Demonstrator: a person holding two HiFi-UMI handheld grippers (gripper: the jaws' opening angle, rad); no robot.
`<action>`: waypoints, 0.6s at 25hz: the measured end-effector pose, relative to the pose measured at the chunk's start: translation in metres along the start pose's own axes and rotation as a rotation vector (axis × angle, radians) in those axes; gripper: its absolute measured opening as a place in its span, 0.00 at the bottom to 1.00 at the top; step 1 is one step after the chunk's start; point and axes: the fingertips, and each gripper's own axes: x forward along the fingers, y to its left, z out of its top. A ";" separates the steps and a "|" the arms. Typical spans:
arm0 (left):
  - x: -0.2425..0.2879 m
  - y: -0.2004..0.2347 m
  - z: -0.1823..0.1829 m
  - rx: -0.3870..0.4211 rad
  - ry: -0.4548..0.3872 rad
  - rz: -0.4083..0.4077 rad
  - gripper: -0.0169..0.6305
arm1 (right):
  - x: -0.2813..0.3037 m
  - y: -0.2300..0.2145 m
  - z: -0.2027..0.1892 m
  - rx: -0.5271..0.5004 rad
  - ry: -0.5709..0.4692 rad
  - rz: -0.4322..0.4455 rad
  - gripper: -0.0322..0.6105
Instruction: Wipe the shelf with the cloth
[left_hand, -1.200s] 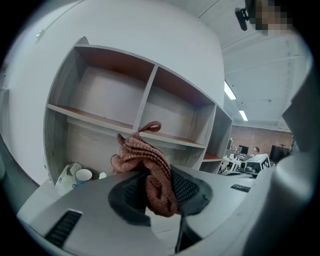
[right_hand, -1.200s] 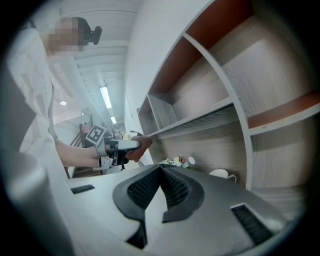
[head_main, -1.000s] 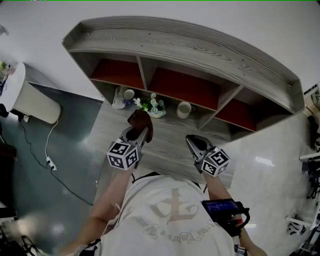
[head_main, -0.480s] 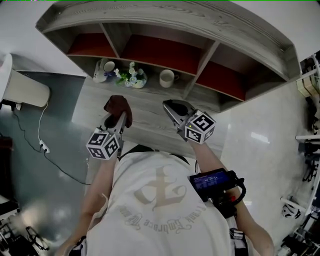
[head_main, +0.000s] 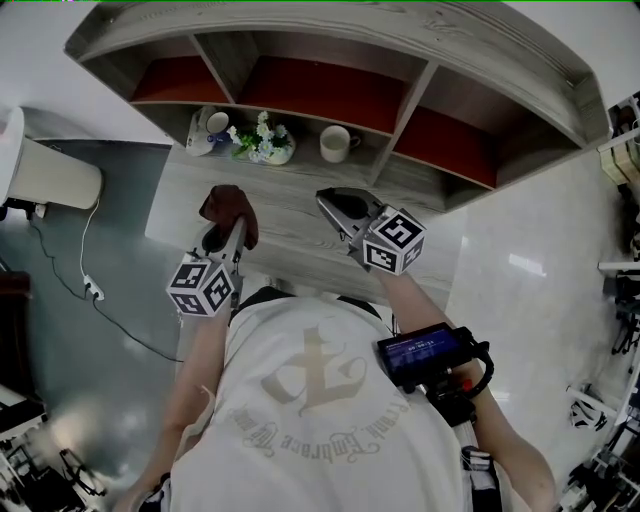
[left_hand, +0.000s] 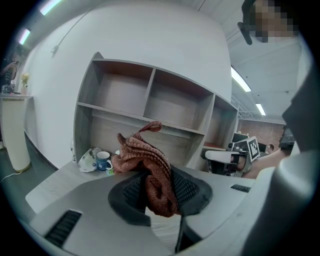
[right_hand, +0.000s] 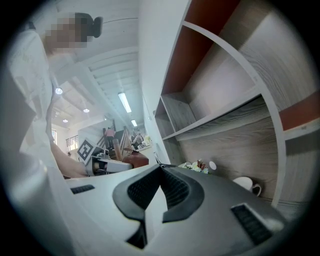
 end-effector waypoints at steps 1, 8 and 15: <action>0.000 0.003 0.000 0.004 0.004 -0.003 0.18 | 0.004 0.001 0.001 -0.003 -0.001 0.002 0.06; 0.011 0.028 0.019 0.036 -0.010 -0.059 0.18 | 0.035 0.002 0.008 -0.028 0.003 -0.024 0.06; 0.014 0.062 0.037 0.045 -0.013 -0.129 0.18 | 0.083 0.014 0.010 -0.036 0.013 -0.054 0.06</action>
